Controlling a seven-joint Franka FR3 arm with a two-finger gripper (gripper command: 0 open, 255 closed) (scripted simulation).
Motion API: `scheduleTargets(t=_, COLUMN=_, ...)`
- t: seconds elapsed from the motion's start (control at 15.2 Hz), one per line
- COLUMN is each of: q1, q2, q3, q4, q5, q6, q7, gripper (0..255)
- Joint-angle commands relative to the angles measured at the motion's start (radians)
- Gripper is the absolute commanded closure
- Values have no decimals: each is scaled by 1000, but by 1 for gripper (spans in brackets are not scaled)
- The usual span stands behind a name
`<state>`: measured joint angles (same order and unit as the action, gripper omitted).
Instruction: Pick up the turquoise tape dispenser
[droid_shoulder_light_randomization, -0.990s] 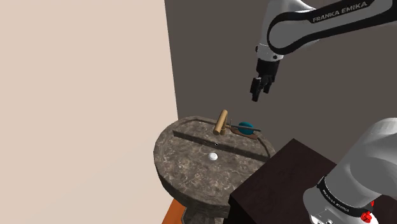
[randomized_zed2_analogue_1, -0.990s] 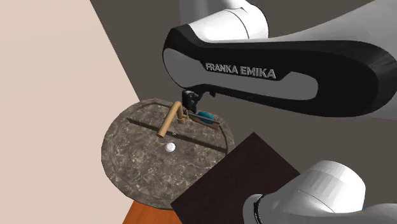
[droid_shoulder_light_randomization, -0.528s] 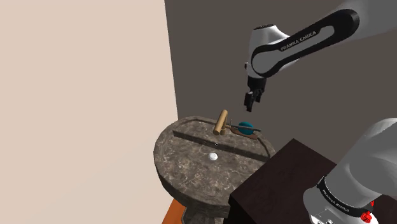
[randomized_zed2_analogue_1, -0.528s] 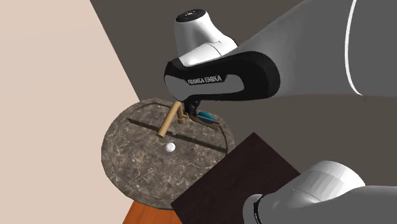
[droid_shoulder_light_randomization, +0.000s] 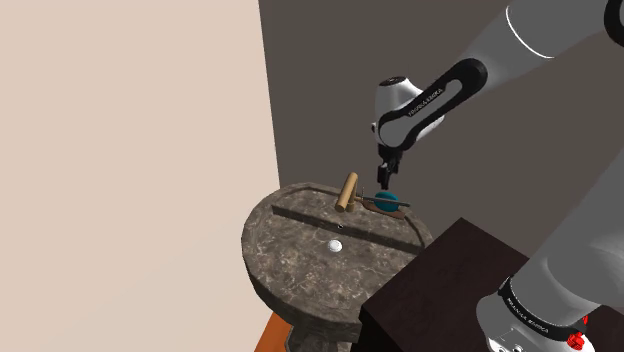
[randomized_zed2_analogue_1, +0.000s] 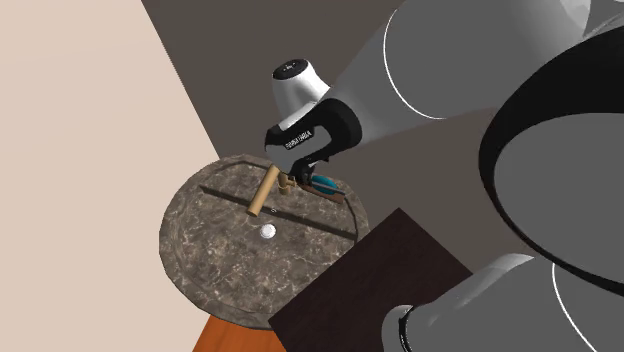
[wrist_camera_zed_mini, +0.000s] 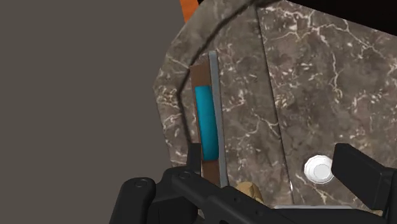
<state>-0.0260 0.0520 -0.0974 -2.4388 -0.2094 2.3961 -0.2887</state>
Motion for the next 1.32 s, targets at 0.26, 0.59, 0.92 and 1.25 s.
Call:
scheduleTargets(t=0.26, q1=-4, q2=248, q3=-16, q4=114, q5=-85, q6=116, q7=-14, gripper=0)
scheduleTargets(t=0.59, q1=-3, q2=368, q3=-28, q4=168, q5=-117, q6=177, q7=-9, gripper=0)
scheduleTargets(t=0.92, q1=-1, q2=429, q3=-32, q4=182, q5=-126, q6=224, q7=7, gripper=0)
scheduleTargets(t=1.25, q1=0, q2=431, q3=-32, q4=182, q5=-126, q6=225, q7=8, gripper=255)
